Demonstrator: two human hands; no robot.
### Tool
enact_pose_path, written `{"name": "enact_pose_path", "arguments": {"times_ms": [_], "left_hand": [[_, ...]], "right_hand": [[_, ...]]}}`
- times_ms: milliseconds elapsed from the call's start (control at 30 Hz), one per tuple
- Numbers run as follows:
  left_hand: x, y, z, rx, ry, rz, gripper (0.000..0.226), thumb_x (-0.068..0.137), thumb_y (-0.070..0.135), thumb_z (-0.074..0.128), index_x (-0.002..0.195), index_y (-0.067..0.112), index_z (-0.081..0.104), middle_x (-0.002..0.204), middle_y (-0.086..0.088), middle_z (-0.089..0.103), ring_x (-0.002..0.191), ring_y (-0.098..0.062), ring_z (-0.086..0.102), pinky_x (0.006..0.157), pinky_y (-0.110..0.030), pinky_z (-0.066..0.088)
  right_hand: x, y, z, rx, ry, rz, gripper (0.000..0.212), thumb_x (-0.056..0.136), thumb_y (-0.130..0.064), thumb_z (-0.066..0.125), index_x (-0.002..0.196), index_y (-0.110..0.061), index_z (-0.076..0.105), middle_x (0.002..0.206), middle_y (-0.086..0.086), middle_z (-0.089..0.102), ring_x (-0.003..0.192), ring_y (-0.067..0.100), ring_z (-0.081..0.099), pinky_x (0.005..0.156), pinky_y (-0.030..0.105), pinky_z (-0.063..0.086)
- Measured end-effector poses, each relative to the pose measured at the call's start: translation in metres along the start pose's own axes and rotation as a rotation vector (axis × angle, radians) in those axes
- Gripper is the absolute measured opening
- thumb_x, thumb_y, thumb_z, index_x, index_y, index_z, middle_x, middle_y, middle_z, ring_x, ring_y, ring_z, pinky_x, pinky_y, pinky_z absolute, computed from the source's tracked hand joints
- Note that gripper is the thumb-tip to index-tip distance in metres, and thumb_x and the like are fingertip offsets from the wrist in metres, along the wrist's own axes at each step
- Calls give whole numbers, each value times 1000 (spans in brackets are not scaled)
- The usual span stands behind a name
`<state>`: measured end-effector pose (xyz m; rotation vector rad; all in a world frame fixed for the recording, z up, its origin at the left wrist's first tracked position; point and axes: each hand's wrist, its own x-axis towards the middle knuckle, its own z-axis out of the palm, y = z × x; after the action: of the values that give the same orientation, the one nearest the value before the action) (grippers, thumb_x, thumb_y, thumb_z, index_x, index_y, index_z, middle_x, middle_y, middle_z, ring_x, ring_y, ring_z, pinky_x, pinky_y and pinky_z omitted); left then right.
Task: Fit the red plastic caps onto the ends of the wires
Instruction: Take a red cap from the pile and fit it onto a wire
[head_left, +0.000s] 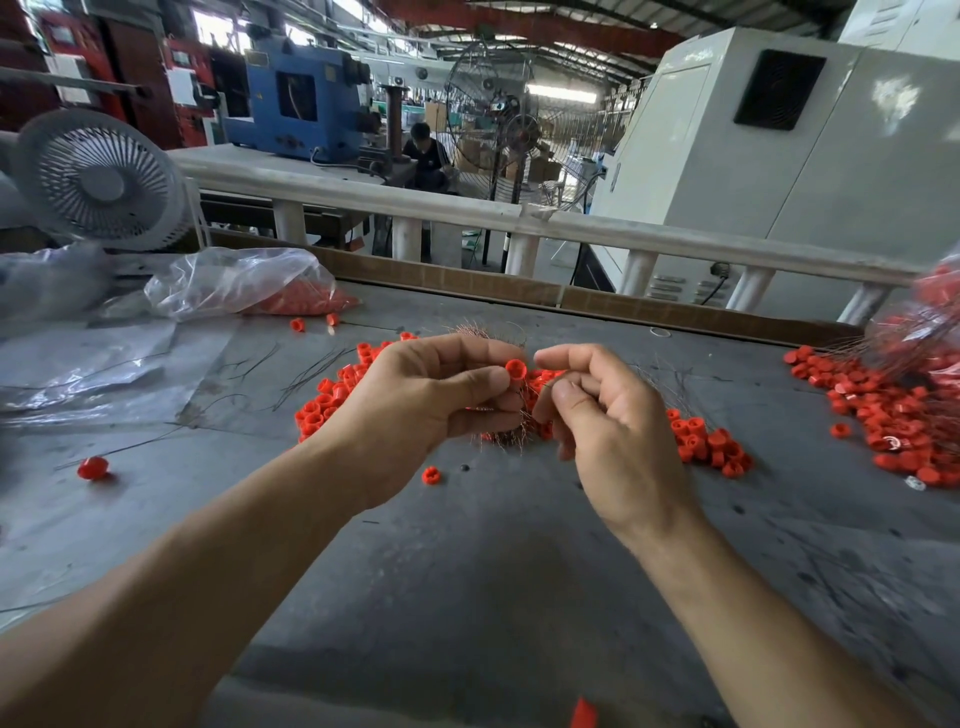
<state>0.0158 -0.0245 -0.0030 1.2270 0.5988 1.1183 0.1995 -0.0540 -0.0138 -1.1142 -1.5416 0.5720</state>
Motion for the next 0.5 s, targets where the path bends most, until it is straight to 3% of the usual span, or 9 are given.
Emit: {"name": "enact_pose_path", "arguments": {"times_ms": [100, 300, 433, 500], "left_hand": [[-1, 1, 4, -59, 7, 32, 19, 82, 9, 68, 99, 6, 78, 96, -19, 74, 85, -21, 75, 75, -29, 61], [-3, 5, 9, -138, -8, 34, 30, 85, 6, 64, 114, -4, 66, 114, -27, 72, 97, -27, 76, 79, -32, 62], [-3, 5, 8, -152, 12, 26, 31, 84, 7, 66, 112, -4, 66, 112, -26, 73, 99, -28, 76, 86, -34, 62], [-2, 4, 6, -152, 44, 31, 30, 83, 8, 67, 111, -3, 67, 110, -25, 74, 100, -29, 75, 85, -32, 62]], "right_hand": [[-2, -3, 2, 53, -11, 9, 22, 97, -24, 51, 112, -31, 66, 83, -2, 71, 69, 21, 61, 60, 41, 52], [-2, -2, 3, 124, -29, 11, 21, 105, -12, 55, 118, -26, 63, 86, -2, 74, 71, 13, 67, 59, 28, 55], [-4, -2, 4, 140, -49, 42, 17, 104, -14, 57, 116, -23, 65, 94, -1, 76, 79, 15, 73, 62, 31, 58], [-3, -1, 5, 74, -7, 51, 18, 103, -16, 61, 117, -26, 65, 101, -6, 76, 91, 11, 73, 72, 36, 60]]}}
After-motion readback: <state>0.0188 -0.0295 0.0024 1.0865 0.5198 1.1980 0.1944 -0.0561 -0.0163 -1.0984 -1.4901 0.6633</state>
